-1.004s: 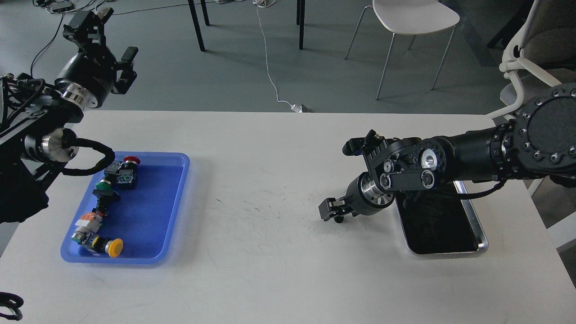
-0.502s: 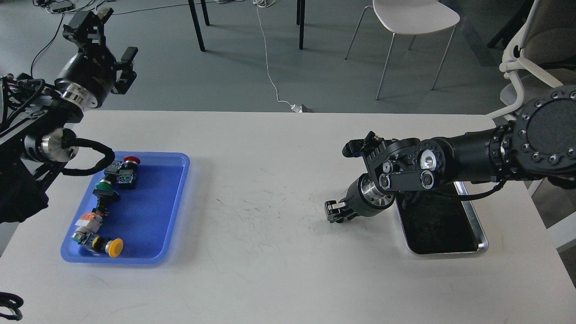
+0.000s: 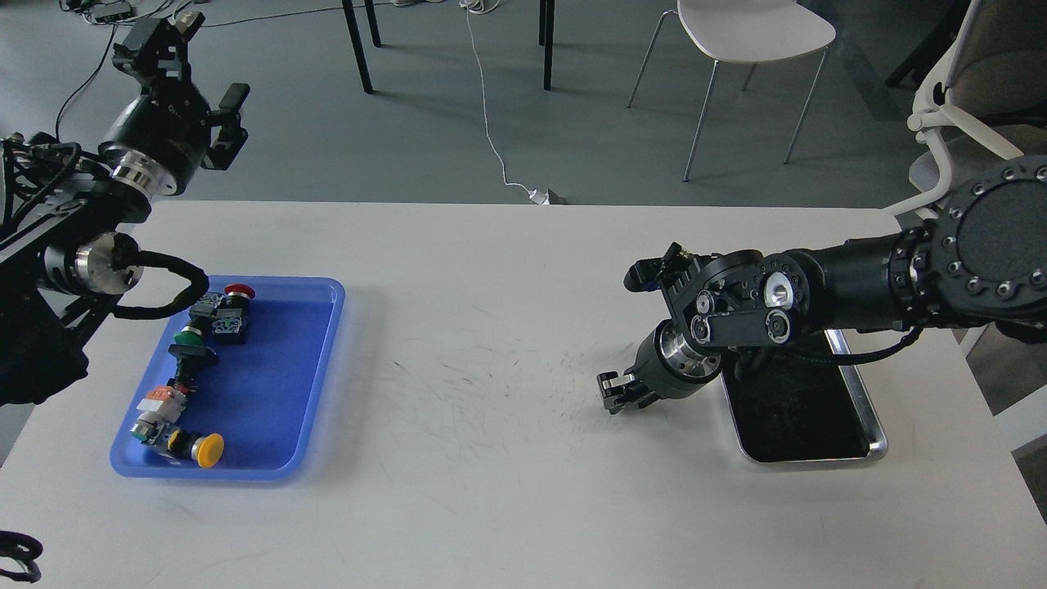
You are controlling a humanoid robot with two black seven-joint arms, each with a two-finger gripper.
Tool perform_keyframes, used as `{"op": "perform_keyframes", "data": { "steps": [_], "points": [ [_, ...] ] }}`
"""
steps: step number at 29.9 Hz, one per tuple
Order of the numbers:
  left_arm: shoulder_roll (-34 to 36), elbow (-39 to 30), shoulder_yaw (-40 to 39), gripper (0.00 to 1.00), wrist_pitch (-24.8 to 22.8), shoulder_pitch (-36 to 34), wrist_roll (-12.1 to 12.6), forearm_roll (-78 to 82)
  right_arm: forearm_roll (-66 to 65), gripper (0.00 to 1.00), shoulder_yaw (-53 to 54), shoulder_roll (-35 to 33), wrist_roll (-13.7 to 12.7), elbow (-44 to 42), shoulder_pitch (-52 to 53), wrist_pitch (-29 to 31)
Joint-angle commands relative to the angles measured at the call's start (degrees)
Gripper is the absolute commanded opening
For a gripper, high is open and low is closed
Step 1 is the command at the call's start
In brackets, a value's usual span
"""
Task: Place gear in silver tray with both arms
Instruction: 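Align and close the right gripper on the gear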
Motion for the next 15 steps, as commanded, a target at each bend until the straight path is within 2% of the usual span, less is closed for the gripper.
{"op": "perform_keyframes", "data": {
  "steps": [1,11,15],
  "points": [
    [0.00,0.04,0.09,0.92,-0.08,0.00,-0.03,0.00,0.13,0.42,0.00,0.00,-0.33,-0.79,-0.07,0.03],
    [-0.08,0.04,0.00,0.92,0.01,0.00,-0.03,0.00,0.31,0.42,0.09,0.00,-1.21,-1.67,-0.60,-0.06],
    [-0.08,0.04,0.00,0.92,0.01,0.09,-0.03,0.00,0.31,0.38,0.09,0.00,-1.21,-1.67,-0.60,-0.06]
  ]
}}
